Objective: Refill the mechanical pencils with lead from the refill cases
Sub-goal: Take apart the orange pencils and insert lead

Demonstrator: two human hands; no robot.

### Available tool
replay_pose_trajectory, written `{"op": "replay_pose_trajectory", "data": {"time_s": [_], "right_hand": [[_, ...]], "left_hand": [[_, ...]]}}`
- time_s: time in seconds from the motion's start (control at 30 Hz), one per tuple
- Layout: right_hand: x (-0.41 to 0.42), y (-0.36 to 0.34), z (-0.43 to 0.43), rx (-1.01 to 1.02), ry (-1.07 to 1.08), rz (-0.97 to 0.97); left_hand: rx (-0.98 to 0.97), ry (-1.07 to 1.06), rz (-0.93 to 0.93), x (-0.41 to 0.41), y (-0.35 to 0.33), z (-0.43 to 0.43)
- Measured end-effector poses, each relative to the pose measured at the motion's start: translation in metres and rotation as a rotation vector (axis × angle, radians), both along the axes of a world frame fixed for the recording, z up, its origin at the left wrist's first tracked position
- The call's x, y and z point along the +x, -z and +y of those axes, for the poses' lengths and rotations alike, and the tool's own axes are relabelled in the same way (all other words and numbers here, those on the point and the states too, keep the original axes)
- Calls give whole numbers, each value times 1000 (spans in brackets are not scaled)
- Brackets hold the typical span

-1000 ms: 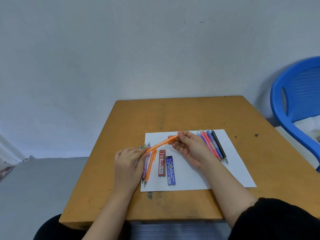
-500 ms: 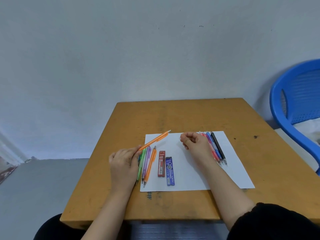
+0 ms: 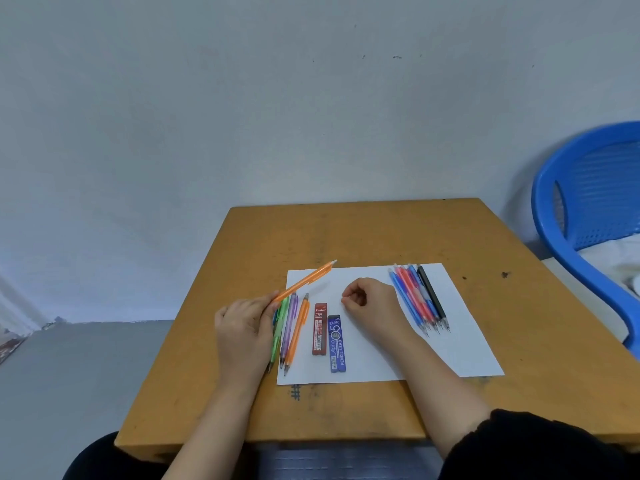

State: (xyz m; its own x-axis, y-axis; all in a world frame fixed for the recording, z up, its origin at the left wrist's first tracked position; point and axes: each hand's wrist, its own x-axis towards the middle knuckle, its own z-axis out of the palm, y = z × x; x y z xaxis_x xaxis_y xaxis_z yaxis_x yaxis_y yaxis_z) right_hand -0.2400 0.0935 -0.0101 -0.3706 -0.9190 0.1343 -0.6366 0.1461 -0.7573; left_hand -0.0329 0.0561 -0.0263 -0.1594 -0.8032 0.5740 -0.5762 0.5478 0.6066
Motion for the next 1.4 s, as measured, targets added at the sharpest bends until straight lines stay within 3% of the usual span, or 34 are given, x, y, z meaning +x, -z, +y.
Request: {"op": "replay_pose_trajectory", "data": {"time_s": [0.27, 0.5, 0.73, 1.07, 1.27, 1.4], "right_hand": [[-3, 2, 1, -26, 6, 2], [-7, -7, 1, -251, 75, -266], [-6, -15, 7, -297, 27, -501], [-15, -12, 2, -267, 158, -444], [-12, -3, 1, -88, 126, -146], [-12, -4, 3, -6, 110, -79]], "left_hand": [[-7, 7, 1, -1, 0, -1], [-45, 60, -36, 1, 3, -5], [-67, 65, -27, 1, 2, -6], [-43, -4, 0, 3, 5, -8], [-55, 0, -20, 2, 4, -6], [-62, 0, -23, 2, 5, -6]]}}
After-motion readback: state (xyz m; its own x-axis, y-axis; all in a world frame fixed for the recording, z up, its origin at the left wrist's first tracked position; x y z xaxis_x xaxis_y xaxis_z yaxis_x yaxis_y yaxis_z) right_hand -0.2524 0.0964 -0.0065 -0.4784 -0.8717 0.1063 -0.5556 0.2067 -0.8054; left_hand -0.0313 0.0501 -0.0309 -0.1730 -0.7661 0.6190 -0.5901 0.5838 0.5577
